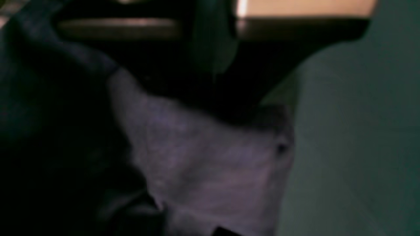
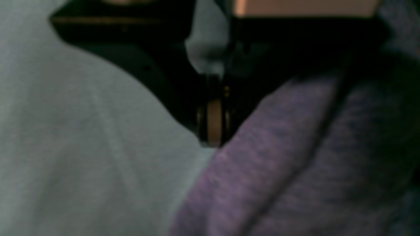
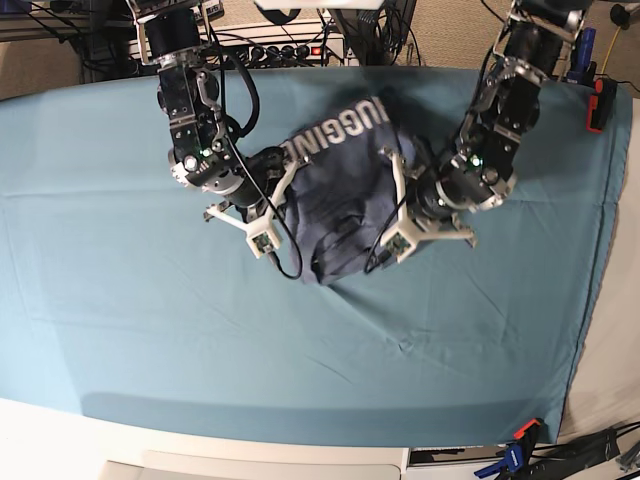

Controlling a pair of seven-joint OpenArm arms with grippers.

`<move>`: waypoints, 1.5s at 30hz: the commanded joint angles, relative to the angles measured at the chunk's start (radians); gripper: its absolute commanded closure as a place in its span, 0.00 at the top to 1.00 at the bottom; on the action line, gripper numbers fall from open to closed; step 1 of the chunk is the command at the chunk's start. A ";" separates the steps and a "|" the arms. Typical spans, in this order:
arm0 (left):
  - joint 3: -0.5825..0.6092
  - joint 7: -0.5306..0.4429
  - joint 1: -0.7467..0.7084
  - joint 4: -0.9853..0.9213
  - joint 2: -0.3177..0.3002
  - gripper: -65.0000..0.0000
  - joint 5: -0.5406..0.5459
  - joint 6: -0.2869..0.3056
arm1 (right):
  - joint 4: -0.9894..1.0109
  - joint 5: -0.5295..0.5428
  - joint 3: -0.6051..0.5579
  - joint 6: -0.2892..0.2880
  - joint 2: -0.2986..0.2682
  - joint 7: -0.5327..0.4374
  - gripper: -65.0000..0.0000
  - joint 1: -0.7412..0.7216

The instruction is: Fold the T-shirt properly

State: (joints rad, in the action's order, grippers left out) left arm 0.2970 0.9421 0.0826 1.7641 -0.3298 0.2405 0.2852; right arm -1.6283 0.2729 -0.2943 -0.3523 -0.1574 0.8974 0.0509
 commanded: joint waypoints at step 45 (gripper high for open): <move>-0.755 0.083 -0.316 0.263 -0.337 0.00 0.325 0.056 | -0.728 -0.356 0.435 0.183 -0.092 0.145 0.00 0.409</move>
State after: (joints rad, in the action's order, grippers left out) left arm -0.4496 1.0378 -0.2451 2.0148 -0.6464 0.5610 0.3416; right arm -2.3562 -0.0784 0.1398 -0.1741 -0.2440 1.0302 0.4572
